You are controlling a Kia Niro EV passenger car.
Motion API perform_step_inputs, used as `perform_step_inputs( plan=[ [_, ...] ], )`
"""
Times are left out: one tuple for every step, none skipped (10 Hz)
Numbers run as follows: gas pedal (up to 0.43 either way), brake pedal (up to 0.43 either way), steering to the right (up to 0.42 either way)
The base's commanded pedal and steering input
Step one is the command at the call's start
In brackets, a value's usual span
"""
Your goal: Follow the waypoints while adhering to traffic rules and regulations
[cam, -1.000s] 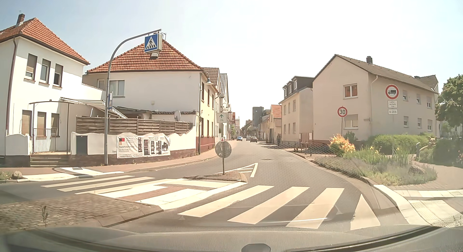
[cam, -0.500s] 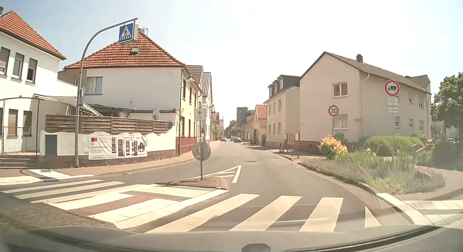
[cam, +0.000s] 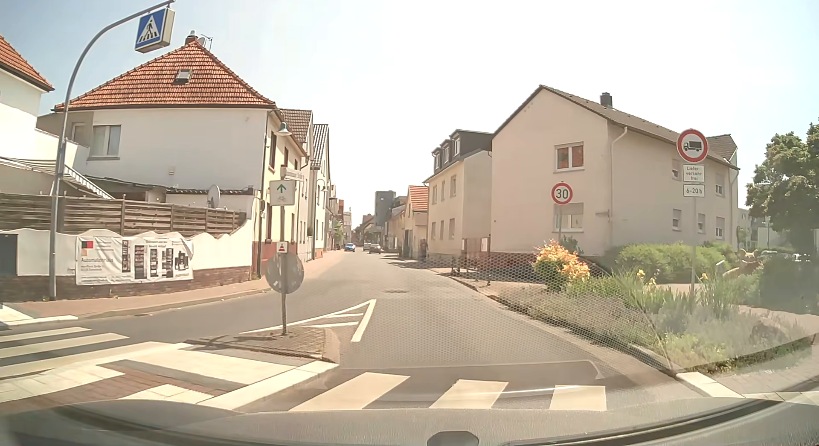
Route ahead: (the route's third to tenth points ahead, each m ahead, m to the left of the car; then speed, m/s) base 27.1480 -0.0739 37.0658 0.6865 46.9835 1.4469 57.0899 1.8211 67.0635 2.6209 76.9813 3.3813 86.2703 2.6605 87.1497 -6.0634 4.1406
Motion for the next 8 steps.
perform_step_inputs(
  plan=[
    [0.169,0.0,0.17],
    [0.098,0.0,0.147],
    [0.098,0.0,0.128],
    [0.098,0.0,0.103],
    [0.098,0.0,0.076],
    [0.087,0.0,0.044],
    [0.087,0.0,0.013],
    [0.087,0.0,-0.015]
  ],
)
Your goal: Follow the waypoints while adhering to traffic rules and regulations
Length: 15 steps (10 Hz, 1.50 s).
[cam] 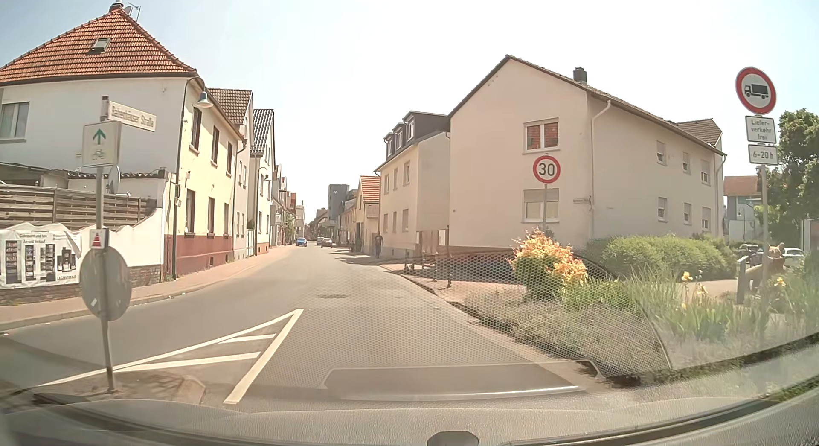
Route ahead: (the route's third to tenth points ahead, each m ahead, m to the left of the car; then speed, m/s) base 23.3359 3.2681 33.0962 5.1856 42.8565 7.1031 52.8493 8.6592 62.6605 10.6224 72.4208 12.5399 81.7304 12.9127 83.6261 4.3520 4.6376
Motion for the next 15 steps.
perform_step_inputs(
  plan=[
    [0.087,0.0,-0.036],
    [0.087,0.0,-0.067],
    [0.087,0.0,-0.088],
    [0.087,0.0,-0.101],
    [0.087,0.0,-0.11],
    [0.087,0.0,-0.111],
    [0.087,0.0,-0.105],
    [0.087,0.0,-0.09],
    [0.087,0.0,-0.075],
    [0.087,0.0,-0.059],
    [0.087,0.0,-0.054],
    [0.087,0.0,-0.056],
    [0.087,0.0,-0.059],
    [0.087,0.0,-0.058],
    [0.087,0.0,-0.057]
  ],
)
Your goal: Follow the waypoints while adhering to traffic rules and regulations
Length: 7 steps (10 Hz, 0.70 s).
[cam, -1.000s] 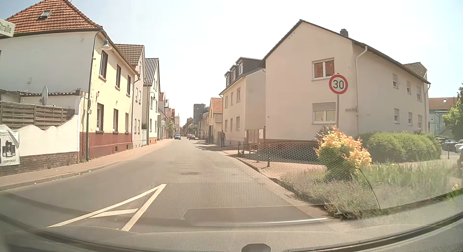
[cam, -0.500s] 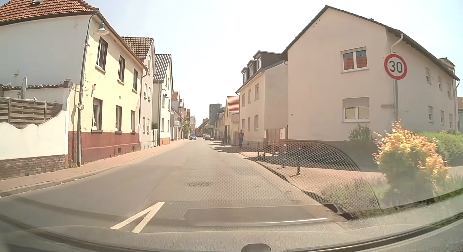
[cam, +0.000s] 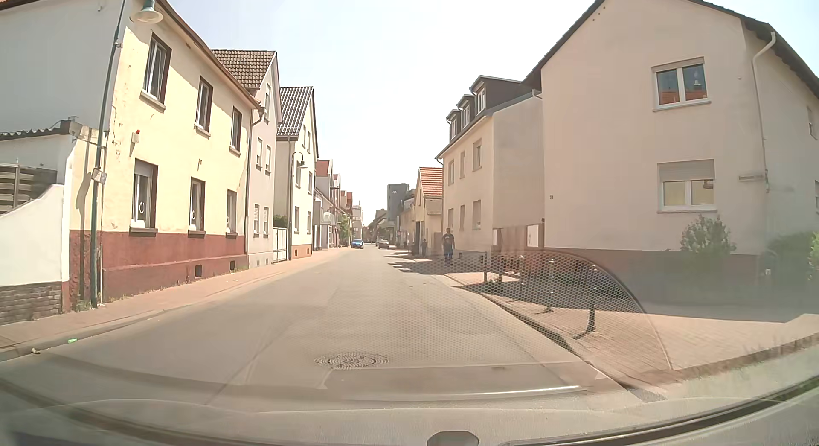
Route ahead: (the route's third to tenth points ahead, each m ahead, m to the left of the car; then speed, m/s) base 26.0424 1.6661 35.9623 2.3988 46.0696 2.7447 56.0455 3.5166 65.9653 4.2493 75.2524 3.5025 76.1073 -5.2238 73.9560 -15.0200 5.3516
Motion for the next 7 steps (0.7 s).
perform_step_inputs(
  plan=[
    [0.087,0.0,-0.057],
    [0.087,0.0,-0.057],
    [0.087,0.0,-0.056],
    [0.087,0.0,-0.052],
    [0.087,0.0,-0.043],
    [0.098,0.0,-0.032],
    [0.098,0.0,-0.021]
  ],
)
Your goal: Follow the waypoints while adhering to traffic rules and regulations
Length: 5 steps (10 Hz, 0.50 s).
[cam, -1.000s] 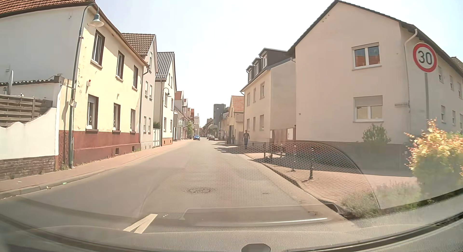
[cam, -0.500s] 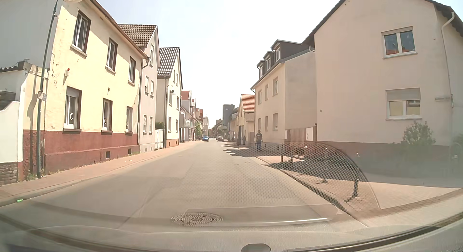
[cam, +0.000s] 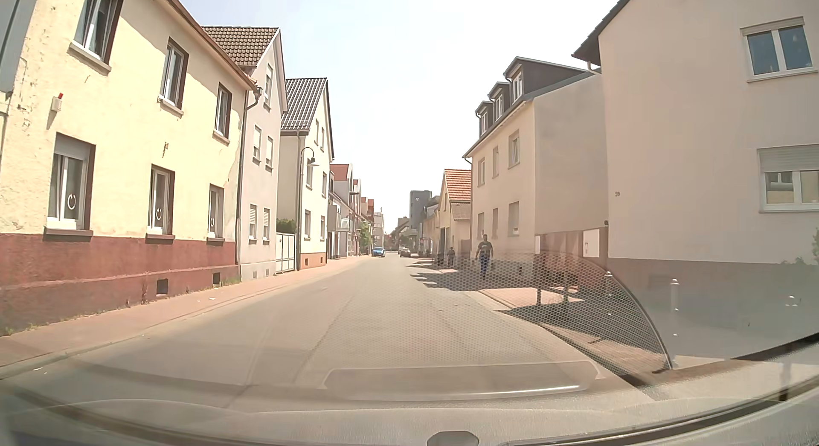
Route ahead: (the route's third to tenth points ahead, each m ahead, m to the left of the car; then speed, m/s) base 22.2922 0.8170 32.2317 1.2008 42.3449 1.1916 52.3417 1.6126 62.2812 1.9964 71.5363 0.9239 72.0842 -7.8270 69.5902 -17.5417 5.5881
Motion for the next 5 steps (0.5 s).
perform_step_inputs(
  plan=[
    [0.098,0.0,-0.017],
    [0.098,0.0,-0.016],
    [0.098,0.0,-0.016],
    [0.098,0.0,-0.015],
    [0.098,0.0,-0.014]
  ],
)
